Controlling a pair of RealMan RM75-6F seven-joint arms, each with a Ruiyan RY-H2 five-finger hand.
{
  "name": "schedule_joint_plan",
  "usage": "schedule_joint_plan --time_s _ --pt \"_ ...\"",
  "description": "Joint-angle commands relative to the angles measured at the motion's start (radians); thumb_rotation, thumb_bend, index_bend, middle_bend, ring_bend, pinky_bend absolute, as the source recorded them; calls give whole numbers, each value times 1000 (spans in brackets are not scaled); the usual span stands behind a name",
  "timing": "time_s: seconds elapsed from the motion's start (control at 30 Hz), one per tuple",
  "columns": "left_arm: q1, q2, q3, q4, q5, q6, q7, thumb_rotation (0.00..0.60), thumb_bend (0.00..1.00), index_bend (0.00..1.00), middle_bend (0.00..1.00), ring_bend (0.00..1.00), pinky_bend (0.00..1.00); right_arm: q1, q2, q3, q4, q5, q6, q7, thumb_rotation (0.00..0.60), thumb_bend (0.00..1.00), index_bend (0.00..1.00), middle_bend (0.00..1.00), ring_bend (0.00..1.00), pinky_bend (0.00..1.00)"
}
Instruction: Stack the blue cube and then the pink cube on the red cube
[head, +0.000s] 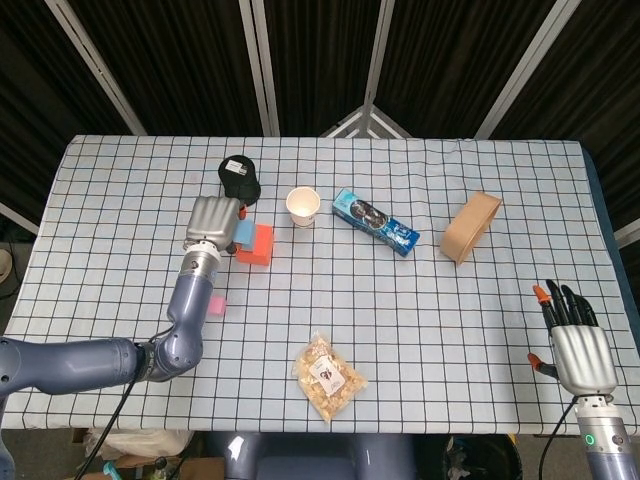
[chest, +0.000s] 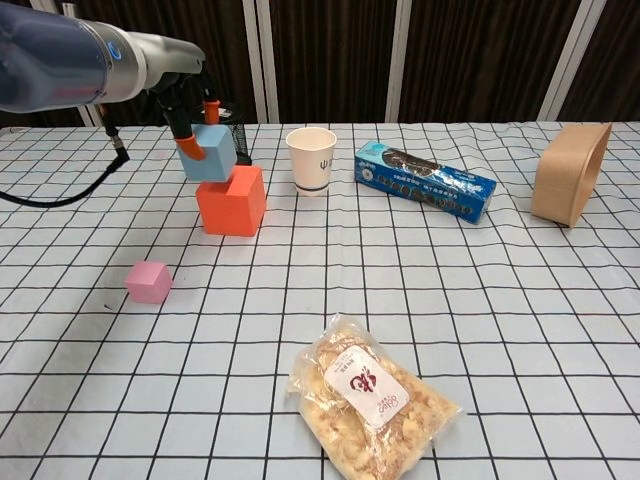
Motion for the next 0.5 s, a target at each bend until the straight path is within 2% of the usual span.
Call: schedule_joint_plan --time_s 0.03,0.33,0.5 --pt "-14 -18 -12 -21 -34 57 34 600 313 478 889 690 683 0 1 -2 -1 -5 0 3 600 108 0 0 0 127" --pt "-29 -44 -30 -16 -44 121 81 600 314 480 889 690 684 -5 10 -4 -3 -14 13 22 600 108 0 0 0 127" --pt "-30 -63 -40 5 -40 120 84 600 314 482 890 692 685 -3 9 -3 1 -10 6 24 600 108 0 0 0 127"
